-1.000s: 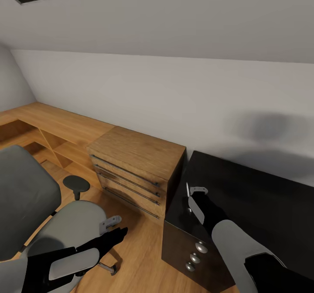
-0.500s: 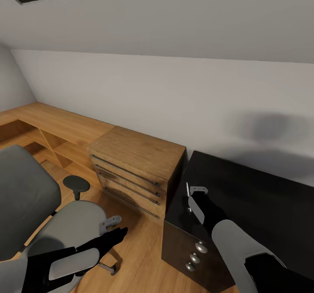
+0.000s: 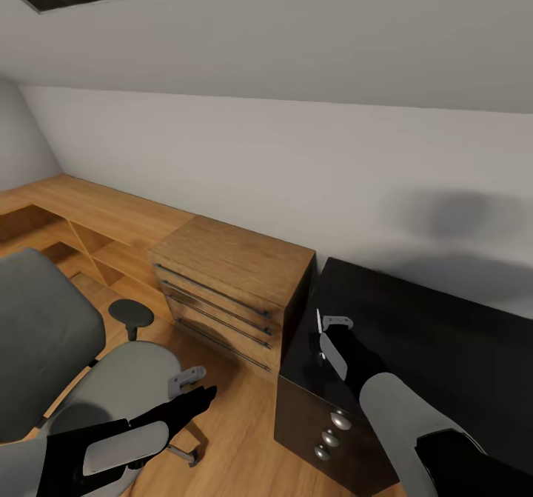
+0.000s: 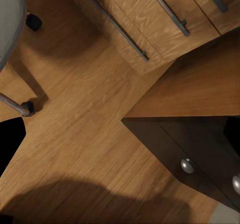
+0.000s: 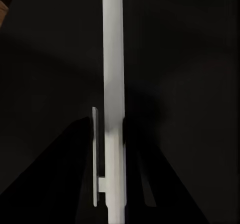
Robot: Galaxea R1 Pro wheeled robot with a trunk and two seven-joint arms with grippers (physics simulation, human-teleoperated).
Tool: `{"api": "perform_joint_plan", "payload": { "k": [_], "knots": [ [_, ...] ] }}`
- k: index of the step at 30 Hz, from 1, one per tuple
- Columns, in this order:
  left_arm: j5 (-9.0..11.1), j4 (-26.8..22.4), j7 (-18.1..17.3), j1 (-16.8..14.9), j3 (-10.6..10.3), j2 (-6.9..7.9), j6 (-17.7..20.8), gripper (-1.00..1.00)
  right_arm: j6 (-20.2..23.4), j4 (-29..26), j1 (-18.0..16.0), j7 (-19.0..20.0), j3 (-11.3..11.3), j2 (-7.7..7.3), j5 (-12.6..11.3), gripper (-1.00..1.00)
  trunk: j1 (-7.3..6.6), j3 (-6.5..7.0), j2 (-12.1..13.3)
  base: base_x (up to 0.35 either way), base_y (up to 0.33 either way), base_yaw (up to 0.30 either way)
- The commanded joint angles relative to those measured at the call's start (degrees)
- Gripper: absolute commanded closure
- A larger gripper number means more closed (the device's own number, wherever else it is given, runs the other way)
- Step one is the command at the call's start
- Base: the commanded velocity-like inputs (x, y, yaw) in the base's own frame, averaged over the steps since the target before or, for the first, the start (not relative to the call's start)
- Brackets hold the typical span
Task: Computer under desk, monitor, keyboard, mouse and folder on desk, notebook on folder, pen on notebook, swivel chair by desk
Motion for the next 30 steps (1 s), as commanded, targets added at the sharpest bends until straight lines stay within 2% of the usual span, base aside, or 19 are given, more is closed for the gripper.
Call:
{"api": "perform_joint_plan", "payload": {
  "k": [1,12,30],
  "knots": [
    [0.4,-0.1,0.1,-0.1,-0.2,0.03,-0.4,-1.00,0.2,-0.1,0.0,-0.5,0.4,-0.05,-0.6,1.00,-0.22,0.12,0.4,0.000,0.000,0.000],
    [0.5,0.1,0.4,-0.1,-0.2,-0.03,-0.4,-1.00,0.1,-0.4,0.0,-0.5,0.4,-0.07,-0.6,1.00,-2.63,2.09,4.8,-0.039,0.000,0.000],
    [0.5,0.3,0.3,-0.1,-0.7,-0.58,0.0,-1.00,0.0,-5.4,0.1,-0.8,0.3,-0.19,-0.6,1.00,-6.58,5.32,12.0,-0.324,-0.001,0.000]
  ]
}}
